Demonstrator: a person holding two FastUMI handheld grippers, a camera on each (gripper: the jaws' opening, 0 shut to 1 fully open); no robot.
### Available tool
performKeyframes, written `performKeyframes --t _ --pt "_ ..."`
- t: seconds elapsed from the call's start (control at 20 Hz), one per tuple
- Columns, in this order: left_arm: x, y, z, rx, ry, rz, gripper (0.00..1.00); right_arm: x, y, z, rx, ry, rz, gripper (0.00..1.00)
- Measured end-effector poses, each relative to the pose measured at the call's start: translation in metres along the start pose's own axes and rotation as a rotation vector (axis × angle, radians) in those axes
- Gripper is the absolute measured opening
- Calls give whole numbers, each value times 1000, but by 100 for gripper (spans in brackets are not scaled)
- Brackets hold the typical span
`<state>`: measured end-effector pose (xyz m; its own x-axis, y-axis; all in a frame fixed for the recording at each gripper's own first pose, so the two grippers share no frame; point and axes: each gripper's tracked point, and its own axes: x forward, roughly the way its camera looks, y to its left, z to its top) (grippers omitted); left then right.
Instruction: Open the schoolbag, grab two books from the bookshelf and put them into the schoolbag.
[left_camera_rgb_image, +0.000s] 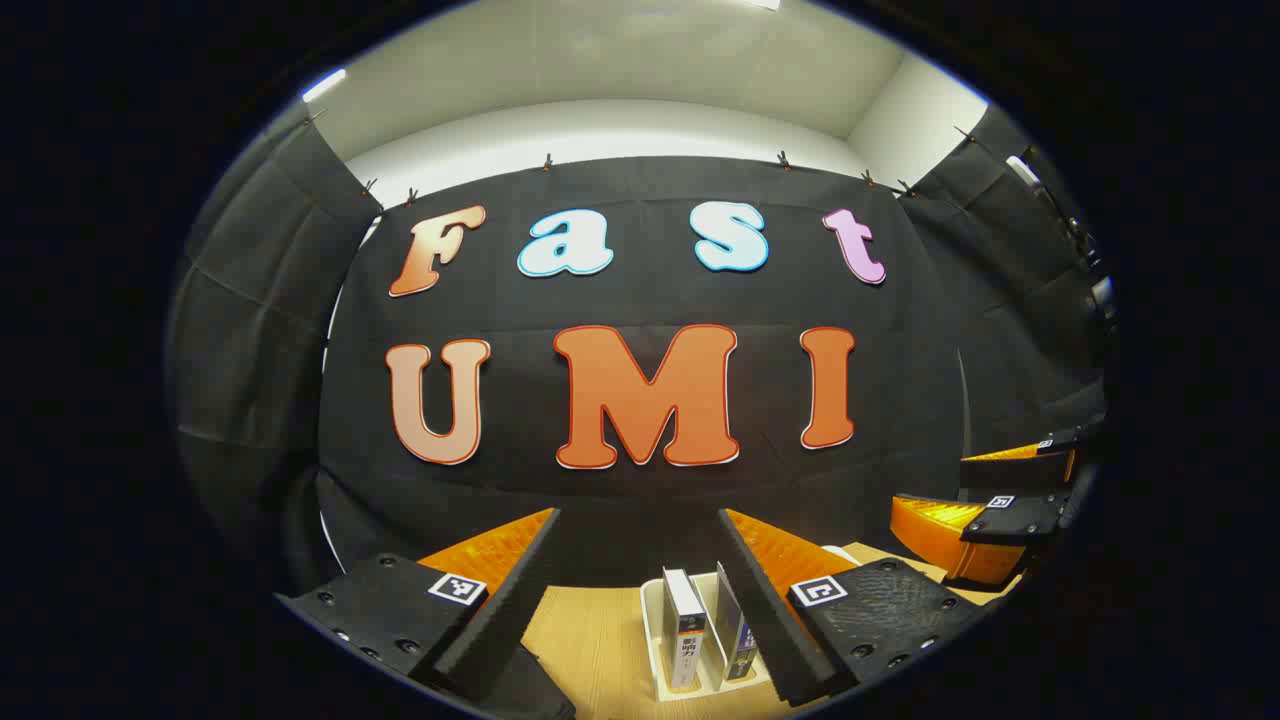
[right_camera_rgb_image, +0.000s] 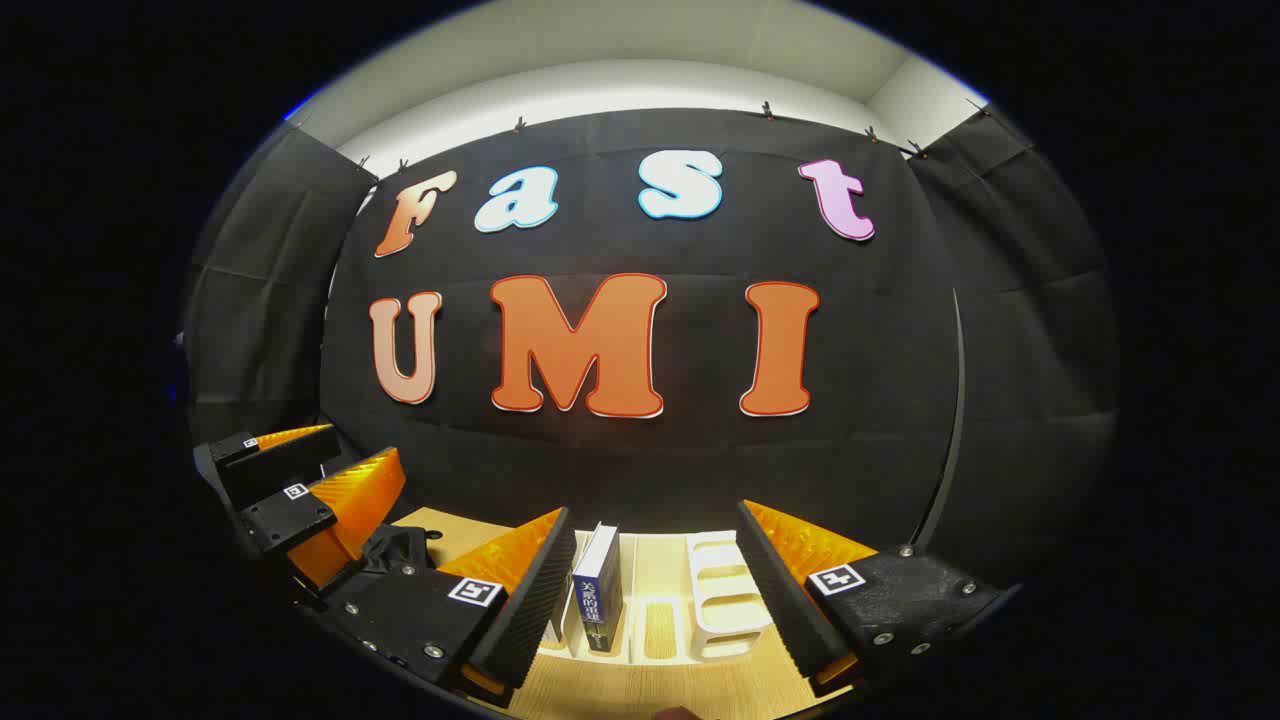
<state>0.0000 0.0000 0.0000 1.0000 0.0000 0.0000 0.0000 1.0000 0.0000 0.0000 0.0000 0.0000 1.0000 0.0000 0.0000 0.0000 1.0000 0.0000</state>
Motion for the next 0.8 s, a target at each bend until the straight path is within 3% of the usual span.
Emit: performKeyframes --t 0.8 --pt "-3 11 -6 32 9 43 94 9 6 3 -44 12 31 95"
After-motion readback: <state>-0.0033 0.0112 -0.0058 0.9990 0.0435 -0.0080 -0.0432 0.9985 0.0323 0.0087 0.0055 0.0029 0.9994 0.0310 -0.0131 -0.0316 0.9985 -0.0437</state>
